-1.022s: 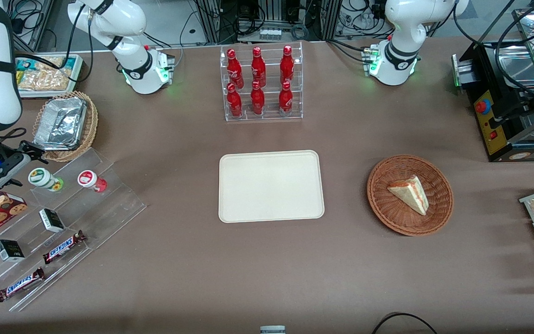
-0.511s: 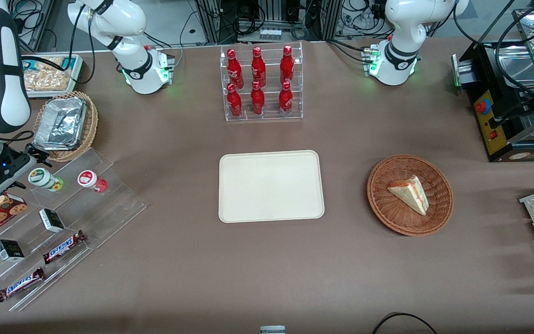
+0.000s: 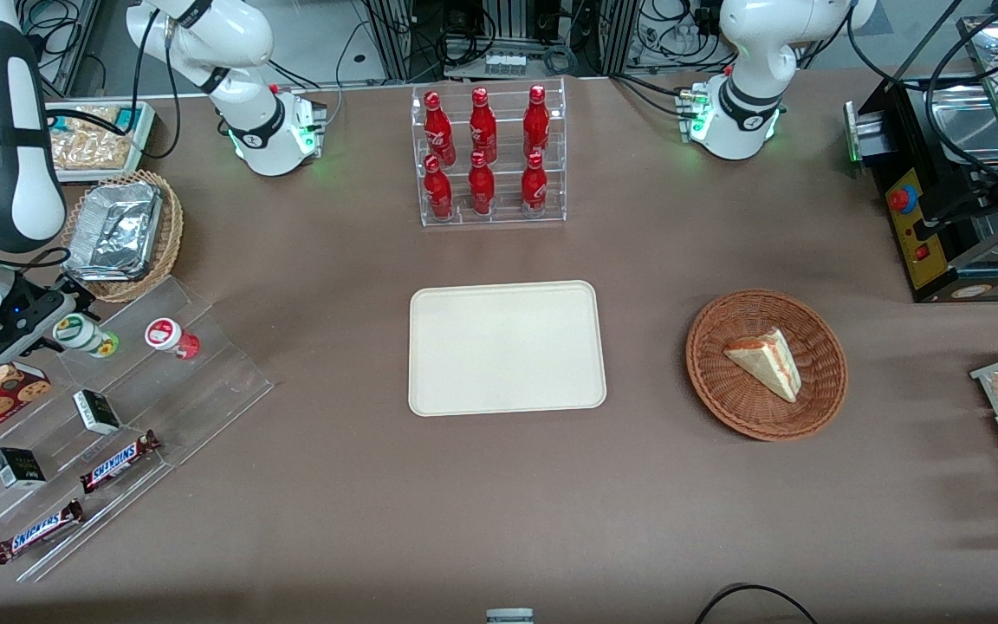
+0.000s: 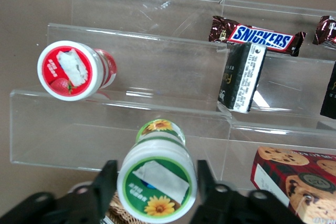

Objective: Place green gum on tray
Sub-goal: 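Close the right gripper around the green sunflower-label gum container, then lift the gum container off the shelf with the right gripper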

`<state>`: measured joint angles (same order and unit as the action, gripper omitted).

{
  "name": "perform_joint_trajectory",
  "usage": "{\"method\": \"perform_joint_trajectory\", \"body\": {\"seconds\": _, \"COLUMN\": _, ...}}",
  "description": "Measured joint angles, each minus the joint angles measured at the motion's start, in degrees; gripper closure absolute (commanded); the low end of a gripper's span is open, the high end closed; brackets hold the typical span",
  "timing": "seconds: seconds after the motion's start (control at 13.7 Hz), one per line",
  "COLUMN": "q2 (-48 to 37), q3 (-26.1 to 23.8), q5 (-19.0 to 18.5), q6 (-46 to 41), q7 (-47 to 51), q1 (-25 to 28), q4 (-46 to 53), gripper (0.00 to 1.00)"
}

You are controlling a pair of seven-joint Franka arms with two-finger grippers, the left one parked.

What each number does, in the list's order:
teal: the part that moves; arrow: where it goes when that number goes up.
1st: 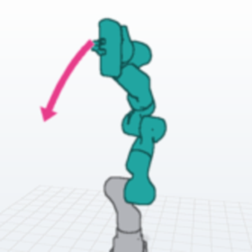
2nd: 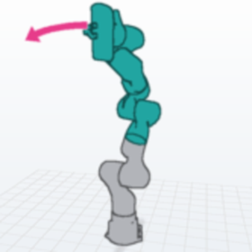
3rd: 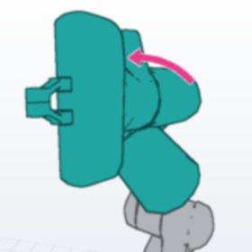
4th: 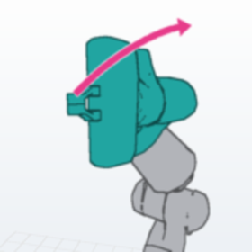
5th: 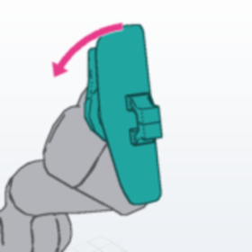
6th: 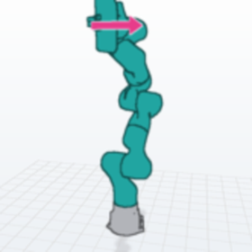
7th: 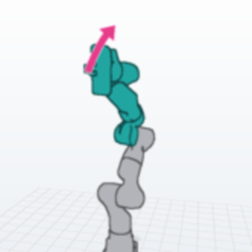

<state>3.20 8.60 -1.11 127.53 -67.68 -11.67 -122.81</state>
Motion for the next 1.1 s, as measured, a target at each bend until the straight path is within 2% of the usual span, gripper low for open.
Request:
{"method": "perform_joint_trajectory", "body": {"seconds": 0.07, "q2": 0.00, "q3": 0.00, "q5": 0.00, "q6": 0.01, "q7": -0.06, "q1": 0.00, "q4": 0.00, "gripper": 1.00}}
{"method": "perform_joint_trajectory", "body": {"seconds": 0.58, "q2": -0.27, "q3": -0.21, "q5": 0.00, "q6": -1.26, "q7": -0.24, "q1": 0.21, "q4": 0.60, "gripper": 1.00}}
{"method": "perform_joint_trajectory", "body": {"seconds": 0.88, "q2": -1.00, "q3": -0.56, "q5": 0.03, "q6": -9.42, "q7": 0.21, "q1": 1.61, "q4": 5.42, "gripper": 1.00}}
{"method": "perform_joint_trajectory", "body": {"seconds": 1.1, "q2": -1.12, "q3": -0.67, "q5": 0.06, "q6": -14.79, "q7": 4.45, "q1": 4.74, "q4": 8.89, "gripper": 1.00}}
